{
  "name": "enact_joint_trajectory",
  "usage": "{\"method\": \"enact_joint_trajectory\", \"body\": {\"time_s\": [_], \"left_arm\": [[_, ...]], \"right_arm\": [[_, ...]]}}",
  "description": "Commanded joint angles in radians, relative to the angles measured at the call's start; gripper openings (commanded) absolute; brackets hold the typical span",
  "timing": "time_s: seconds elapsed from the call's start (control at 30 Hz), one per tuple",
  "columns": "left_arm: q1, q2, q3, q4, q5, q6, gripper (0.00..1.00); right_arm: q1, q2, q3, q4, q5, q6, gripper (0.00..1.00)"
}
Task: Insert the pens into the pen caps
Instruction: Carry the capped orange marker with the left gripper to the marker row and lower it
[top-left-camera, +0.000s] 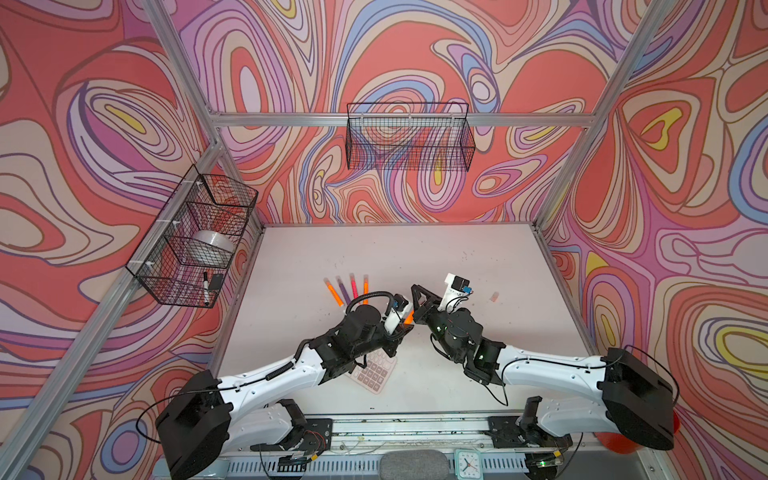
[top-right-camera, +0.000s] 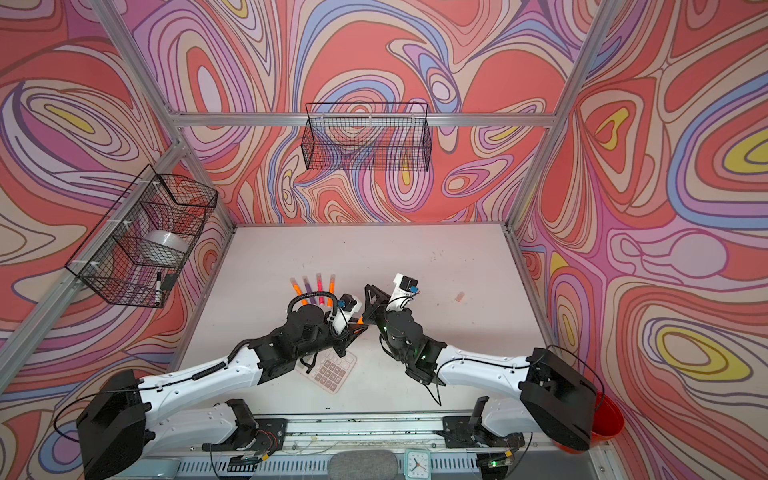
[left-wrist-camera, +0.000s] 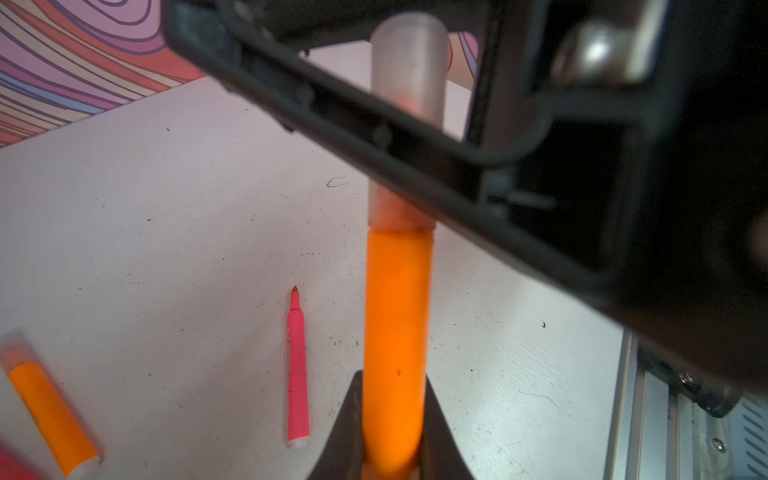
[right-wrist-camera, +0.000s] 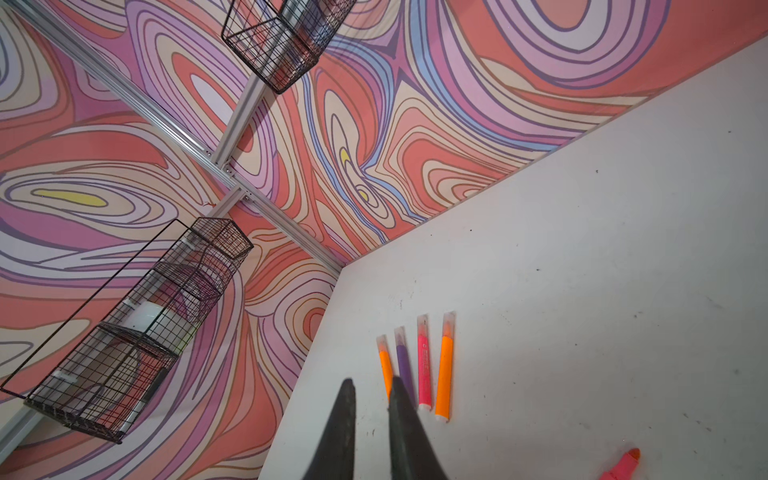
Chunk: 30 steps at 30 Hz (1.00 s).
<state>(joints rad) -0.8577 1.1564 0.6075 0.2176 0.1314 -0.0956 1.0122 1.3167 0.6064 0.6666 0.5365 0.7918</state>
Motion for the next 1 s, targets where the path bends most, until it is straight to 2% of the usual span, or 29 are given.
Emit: {"method": "enact_joint_trajectory", "body": {"time_s": [0.0, 0.17, 0.4, 0.57, 0.7, 0.77, 0.97], "left_arm": [[0.082, -0.065, 0.136, 0.379, -0.227, -0.073, 0.0], [0.082, -0.096, 0.1, 0.41, -0.235, -0.072, 0.0], [0.083, -0.11, 0.078, 0.422, -0.238, -0.068, 0.0], [0.083, -0.098, 0.043, 0.409, -0.169, -0.07, 0.0], [0.082, -0.082, -0.001, 0.329, -0.071, -0.076, 0.0], [0.077, -0.067, -0.035, 0.307, -0.042, -0.079, 0.0], [0.074, 0.013, -0.128, 0.244, -0.042, -0.096, 0.0]], "right_arm": [[0.113, 0.052, -0.035, -0.208, -0.241, -0.018, 0.0], [0.127, 0.083, -0.044, -0.22, -0.287, -0.014, 0.0], [0.127, 0.01, -0.124, -0.236, -0.251, -0.002, 0.0], [0.127, -0.027, -0.087, -0.332, -0.185, 0.003, 0.0], [0.126, -0.031, -0.037, -0.383, -0.119, -0.003, 0.0], [0.122, -0.034, -0.025, -0.395, -0.078, -0.002, 0.07], [0.067, -0.065, -0.036, -0.404, -0.054, 0.033, 0.4]]}}
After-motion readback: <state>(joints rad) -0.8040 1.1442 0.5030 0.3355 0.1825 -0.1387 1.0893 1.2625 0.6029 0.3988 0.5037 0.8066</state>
